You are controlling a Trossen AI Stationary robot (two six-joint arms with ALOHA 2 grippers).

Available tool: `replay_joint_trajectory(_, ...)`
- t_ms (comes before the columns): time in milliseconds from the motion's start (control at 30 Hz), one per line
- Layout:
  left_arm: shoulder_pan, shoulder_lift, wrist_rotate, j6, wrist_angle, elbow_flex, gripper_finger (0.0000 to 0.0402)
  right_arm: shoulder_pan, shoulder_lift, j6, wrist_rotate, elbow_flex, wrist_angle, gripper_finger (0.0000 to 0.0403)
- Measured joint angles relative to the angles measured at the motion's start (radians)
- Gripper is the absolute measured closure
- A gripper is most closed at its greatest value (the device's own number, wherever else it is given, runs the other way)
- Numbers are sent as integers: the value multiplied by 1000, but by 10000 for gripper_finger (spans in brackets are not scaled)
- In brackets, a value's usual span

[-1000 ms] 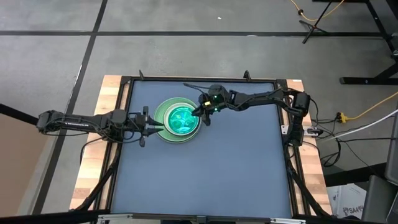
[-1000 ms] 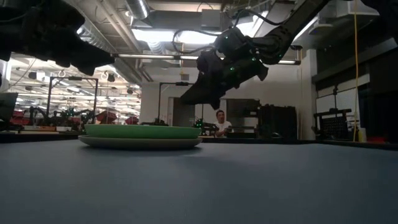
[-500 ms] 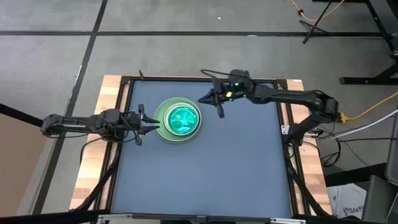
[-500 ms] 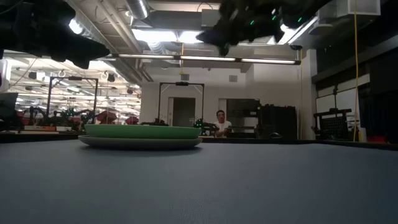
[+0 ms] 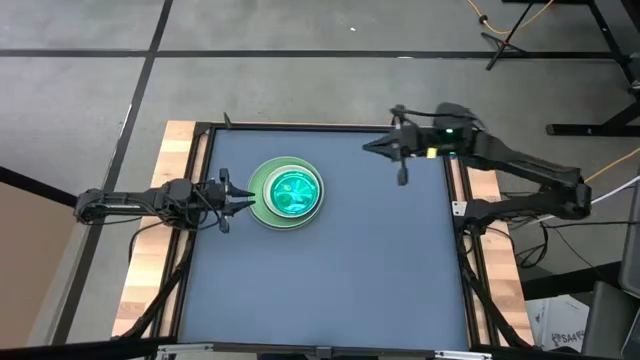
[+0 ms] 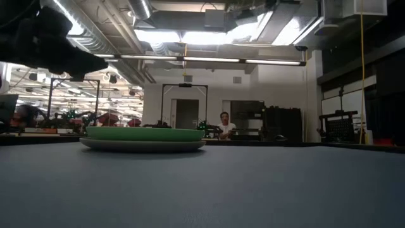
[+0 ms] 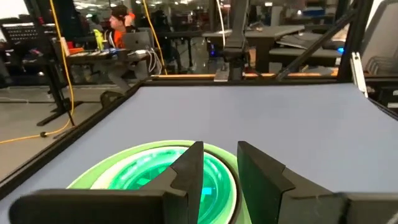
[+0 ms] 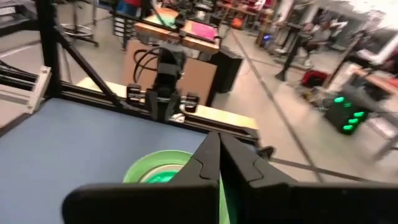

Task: Stack plastic plates
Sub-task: Return to Home Position

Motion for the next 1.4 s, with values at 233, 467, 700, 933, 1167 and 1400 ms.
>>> replay_joint_trajectory(233, 2, -47, -13, 9, 63, -33, 310, 1, -180, -61, 117, -4, -184, 402)
replay_joint_trajectory(467, 2, -46, -13, 9, 62, -33, 310, 1, -318, -102, 166, -20, -310, 402)
replay_joint_trajectory(700, 2, -45, -15, -20, 62, -33, 310, 0, -487, -105, 167, -207, -234, 402)
replay_joint_trajectory(933, 2, -45, -22, -43, 70, -33, 310, 0, -716, -141, 149, -446, -136, 403)
replay_joint_trajectory(1167, 2, -45, -24, -51, 75, -33, 310, 0, -952, -115, 149, -641, -77, 403)
replay_joint_trajectory(1400, 2, -45, -25, -51, 75, -33, 310, 0, -1118, -86, 148, -776, -57, 403)
